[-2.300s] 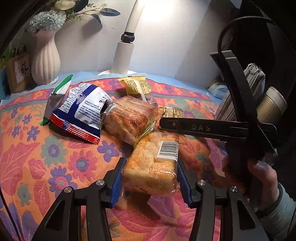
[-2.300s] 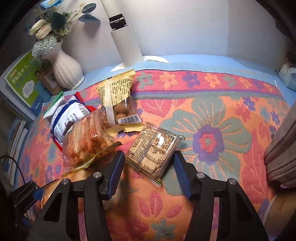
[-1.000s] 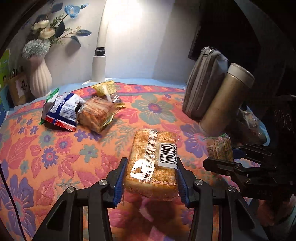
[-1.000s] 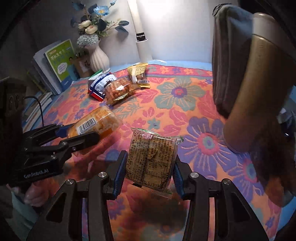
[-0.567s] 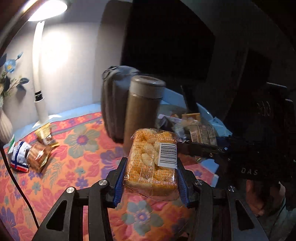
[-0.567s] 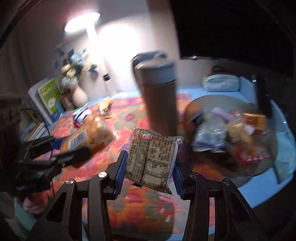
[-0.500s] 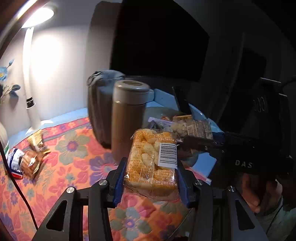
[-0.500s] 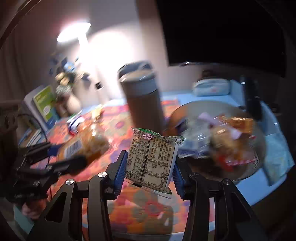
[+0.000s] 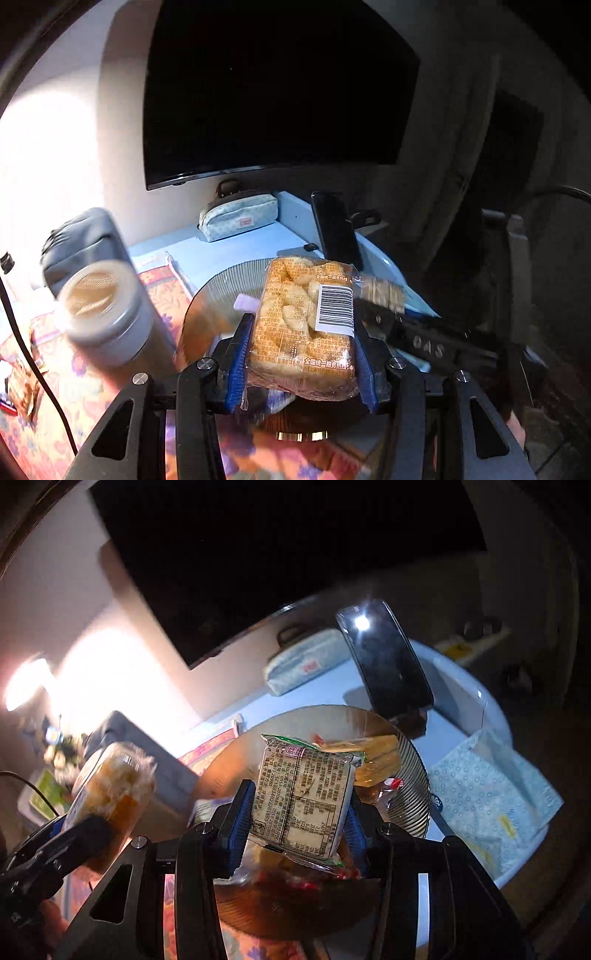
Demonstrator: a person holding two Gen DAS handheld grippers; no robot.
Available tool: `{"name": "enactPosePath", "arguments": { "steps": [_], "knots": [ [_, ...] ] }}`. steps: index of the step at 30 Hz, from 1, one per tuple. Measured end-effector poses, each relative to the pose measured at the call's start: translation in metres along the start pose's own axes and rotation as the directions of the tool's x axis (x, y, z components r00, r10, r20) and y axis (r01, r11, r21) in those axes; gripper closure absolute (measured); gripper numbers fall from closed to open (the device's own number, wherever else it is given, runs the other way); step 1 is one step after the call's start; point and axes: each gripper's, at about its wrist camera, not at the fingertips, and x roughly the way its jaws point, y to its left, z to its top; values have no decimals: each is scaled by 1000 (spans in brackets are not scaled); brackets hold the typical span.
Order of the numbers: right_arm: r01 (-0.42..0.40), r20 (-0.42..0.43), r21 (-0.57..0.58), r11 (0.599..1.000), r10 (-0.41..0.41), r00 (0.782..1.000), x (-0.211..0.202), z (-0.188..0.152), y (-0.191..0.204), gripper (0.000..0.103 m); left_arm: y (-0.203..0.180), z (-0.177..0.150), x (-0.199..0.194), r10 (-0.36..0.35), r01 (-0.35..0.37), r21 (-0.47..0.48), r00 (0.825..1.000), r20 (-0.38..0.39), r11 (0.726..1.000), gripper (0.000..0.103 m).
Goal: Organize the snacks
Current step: 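Open both tools to drop the bags onto the plate, then move both open tools back toward the last snacks on the table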
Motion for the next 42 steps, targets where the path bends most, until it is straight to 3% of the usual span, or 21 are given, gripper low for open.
{"name": "enactPosePath", "arguments": {
  "steps": [6,8,10,18,26,30,35,42],
  "knots": [
    [-25,-17,-18,1000,24,1000,15,8,-4,57,-1,22,42,55,-55,-8,998,-17,998,53],
    [-23,-19,-29,999,23,1000,16,8,-4,42,3,25,48,74,-74,-16,997,-15,997,40],
    [-13,-12,-43,999,12,1000,15,6,-4,41,8,26,47,54,-54,-28,999,-4,998,40],
    [-29,-6,-49,998,29,1000,4,0,-1,41,18,15,14,2,-1,-32,1000,28,999,40],
    [-73,-2,-130,989,74,997,-20,-16,38,41,35,-4,-57,-34,38,-48,996,88,998,40],
    [-109,-19,-209,972,107,994,-29,-33,74,41,58,-19,-106,18,-11,-51,990,139,999,40],
    [-175,-68,-314,933,162,984,-30,-56,126,41,106,-40,-159,128,-106,-120,974,189,987,39],
    [-275,-183,-454,848,213,960,-10,-97,205,41,201,-76,-218,316,-260,-272,930,186,926,40]
  ]
}}
